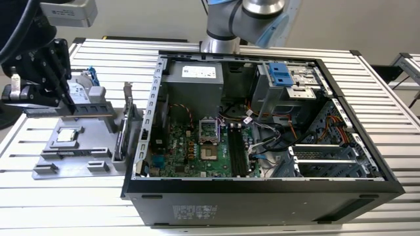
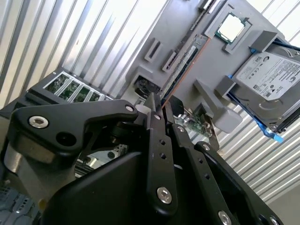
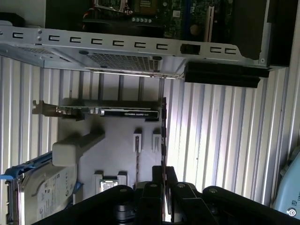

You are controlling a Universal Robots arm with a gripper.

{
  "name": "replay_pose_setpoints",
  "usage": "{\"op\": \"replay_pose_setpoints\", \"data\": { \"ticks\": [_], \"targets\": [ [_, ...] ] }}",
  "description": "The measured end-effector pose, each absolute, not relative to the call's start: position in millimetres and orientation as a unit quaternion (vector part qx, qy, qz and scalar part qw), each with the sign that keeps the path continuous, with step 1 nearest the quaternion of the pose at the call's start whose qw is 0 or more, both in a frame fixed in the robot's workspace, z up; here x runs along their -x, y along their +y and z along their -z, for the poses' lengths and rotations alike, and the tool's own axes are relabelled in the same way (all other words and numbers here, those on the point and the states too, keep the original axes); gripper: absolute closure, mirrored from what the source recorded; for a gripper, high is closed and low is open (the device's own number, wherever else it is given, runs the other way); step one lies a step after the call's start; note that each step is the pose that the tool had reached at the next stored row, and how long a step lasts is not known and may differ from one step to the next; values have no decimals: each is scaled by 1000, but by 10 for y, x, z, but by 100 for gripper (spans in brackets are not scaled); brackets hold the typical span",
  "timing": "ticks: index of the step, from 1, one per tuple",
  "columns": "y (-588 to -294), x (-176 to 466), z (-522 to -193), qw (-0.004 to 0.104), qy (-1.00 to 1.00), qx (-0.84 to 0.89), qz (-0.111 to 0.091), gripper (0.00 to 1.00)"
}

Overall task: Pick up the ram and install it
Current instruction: 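Pick up the ram and move it above insertion slot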

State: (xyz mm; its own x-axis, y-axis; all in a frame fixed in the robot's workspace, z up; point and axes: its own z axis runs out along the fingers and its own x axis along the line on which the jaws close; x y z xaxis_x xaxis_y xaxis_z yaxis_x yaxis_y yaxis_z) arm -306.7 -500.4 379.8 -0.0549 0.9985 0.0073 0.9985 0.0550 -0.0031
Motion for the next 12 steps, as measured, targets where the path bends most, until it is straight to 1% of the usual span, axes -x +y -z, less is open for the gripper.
{"op": "replay_pose_setpoints", "data": {
  "ticks": [12],
  "targets": [
    [-5004,2838,-3798,4,-726,687,1,100]
  ]
}}
